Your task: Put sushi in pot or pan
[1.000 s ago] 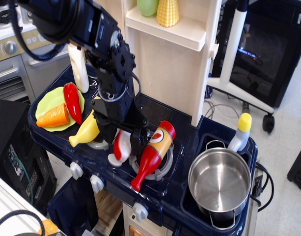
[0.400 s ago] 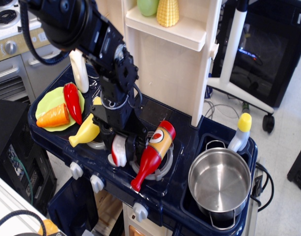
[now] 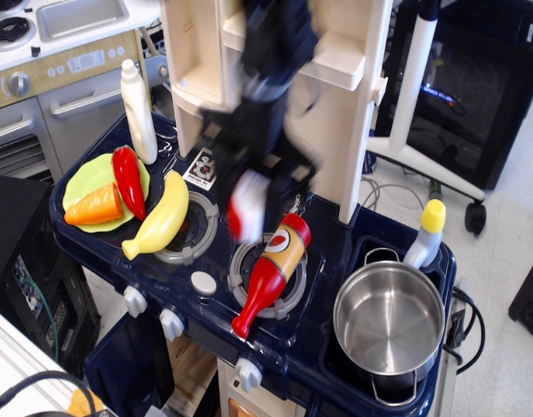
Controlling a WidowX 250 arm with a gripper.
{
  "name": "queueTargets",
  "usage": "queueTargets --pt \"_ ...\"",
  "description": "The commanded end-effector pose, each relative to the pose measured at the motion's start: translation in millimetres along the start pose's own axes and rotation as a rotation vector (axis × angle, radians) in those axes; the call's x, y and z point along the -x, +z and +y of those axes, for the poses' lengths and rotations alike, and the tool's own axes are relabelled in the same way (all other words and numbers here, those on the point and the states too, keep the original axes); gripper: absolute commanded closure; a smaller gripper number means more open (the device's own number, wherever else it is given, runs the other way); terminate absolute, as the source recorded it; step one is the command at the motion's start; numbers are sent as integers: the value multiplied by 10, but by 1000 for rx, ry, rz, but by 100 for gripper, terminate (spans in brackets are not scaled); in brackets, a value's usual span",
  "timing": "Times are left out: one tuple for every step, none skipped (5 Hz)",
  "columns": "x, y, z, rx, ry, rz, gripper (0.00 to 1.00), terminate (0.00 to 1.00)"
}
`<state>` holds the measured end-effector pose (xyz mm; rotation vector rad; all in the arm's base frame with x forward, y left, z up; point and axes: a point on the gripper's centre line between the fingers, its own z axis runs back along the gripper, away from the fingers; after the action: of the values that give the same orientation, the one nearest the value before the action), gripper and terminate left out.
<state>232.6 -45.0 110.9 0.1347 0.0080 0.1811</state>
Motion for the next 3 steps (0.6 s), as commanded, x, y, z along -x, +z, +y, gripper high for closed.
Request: queueTargets --pt "131 -70 -763 110 0 -54 100 0" --pt "159 -182 -932 124 -58 -72 100 0" --pt "77 -261 -965 88 -125 -105 100 0"
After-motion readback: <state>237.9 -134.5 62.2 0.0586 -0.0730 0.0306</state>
